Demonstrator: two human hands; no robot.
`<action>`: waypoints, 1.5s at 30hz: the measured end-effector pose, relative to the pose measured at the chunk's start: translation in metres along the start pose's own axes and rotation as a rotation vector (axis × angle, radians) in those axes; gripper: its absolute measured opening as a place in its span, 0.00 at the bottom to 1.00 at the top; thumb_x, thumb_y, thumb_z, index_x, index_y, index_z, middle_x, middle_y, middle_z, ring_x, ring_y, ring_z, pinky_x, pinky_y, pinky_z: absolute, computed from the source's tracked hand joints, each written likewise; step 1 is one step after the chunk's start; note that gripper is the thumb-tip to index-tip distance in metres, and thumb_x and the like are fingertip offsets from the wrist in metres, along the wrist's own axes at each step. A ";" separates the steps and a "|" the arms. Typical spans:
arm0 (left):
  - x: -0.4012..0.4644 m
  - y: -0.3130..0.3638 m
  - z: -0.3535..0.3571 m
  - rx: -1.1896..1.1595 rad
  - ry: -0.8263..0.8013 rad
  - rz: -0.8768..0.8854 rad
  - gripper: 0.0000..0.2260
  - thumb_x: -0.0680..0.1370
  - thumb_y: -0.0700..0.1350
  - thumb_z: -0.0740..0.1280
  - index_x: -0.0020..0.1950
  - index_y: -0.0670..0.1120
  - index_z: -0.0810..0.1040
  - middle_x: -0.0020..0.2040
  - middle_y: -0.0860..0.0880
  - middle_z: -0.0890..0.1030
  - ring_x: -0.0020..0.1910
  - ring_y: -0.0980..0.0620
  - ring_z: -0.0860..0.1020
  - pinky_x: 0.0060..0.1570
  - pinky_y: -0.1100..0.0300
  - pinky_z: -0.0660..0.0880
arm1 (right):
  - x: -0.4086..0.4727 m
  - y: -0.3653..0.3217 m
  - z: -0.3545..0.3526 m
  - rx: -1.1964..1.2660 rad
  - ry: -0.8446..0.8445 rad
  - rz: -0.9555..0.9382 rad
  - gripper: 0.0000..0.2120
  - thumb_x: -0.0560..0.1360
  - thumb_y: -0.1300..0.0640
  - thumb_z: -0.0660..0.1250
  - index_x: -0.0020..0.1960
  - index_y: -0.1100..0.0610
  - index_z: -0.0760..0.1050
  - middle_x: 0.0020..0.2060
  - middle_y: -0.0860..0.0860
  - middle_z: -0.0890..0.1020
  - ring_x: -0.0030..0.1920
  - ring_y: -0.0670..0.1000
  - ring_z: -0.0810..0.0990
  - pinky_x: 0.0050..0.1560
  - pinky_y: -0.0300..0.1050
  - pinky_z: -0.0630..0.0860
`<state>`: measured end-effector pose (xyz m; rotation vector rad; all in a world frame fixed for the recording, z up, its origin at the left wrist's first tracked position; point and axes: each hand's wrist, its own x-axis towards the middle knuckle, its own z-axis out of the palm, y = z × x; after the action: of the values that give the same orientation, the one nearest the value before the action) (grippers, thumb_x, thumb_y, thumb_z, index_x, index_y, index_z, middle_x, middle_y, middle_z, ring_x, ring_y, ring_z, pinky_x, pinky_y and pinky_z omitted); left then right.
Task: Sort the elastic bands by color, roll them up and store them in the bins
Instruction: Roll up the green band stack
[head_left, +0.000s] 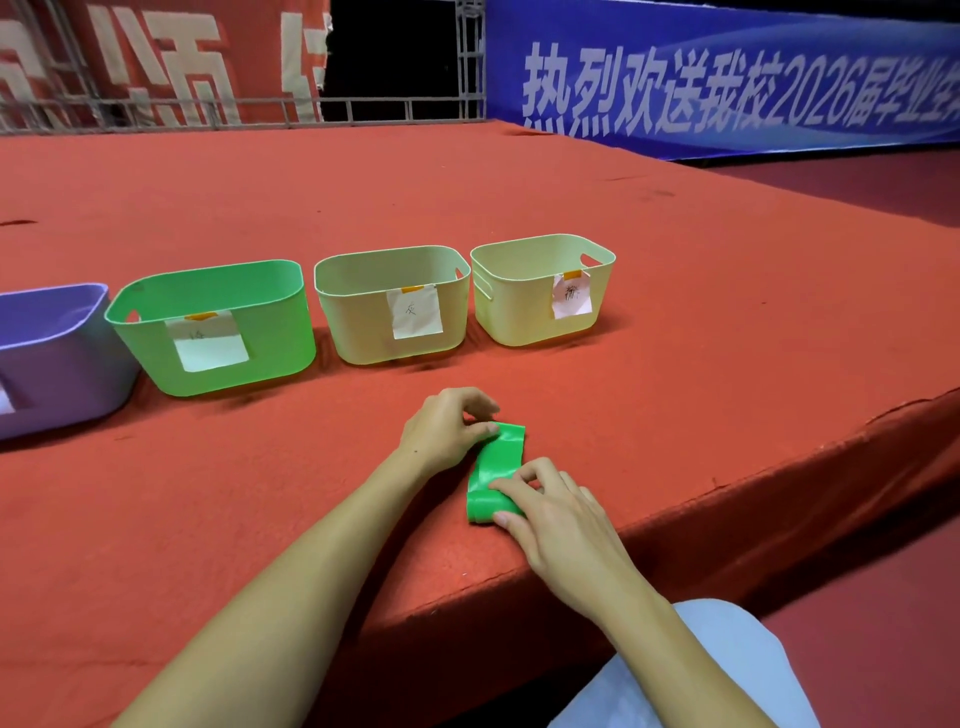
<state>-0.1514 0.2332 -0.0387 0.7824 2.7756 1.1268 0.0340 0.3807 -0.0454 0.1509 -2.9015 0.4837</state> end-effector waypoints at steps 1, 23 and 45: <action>0.002 0.003 0.003 0.021 -0.015 -0.007 0.07 0.76 0.52 0.78 0.53 0.61 0.85 0.47 0.64 0.84 0.50 0.59 0.82 0.57 0.47 0.81 | 0.000 0.000 -0.001 0.010 -0.004 0.001 0.17 0.85 0.40 0.58 0.72 0.40 0.70 0.62 0.42 0.69 0.57 0.49 0.74 0.59 0.50 0.73; 0.006 -0.010 0.009 0.066 0.121 -0.093 0.05 0.74 0.56 0.79 0.48 0.62 0.86 0.45 0.62 0.85 0.51 0.60 0.82 0.48 0.55 0.77 | 0.009 0.006 -0.005 0.058 -0.064 -0.011 0.19 0.86 0.42 0.59 0.74 0.44 0.73 0.61 0.43 0.72 0.50 0.46 0.70 0.53 0.46 0.64; -0.122 -0.013 -0.009 -0.001 -0.004 0.333 0.20 0.77 0.53 0.77 0.68 0.58 0.77 0.62 0.62 0.79 0.59 0.58 0.80 0.59 0.54 0.78 | 0.016 0.000 -0.001 0.050 0.017 0.065 0.14 0.86 0.41 0.58 0.67 0.44 0.75 0.58 0.43 0.71 0.54 0.51 0.81 0.52 0.53 0.76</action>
<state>-0.0532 0.1627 -0.0586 1.2808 2.7066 1.1657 0.0185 0.3799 -0.0413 0.0602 -2.8869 0.5654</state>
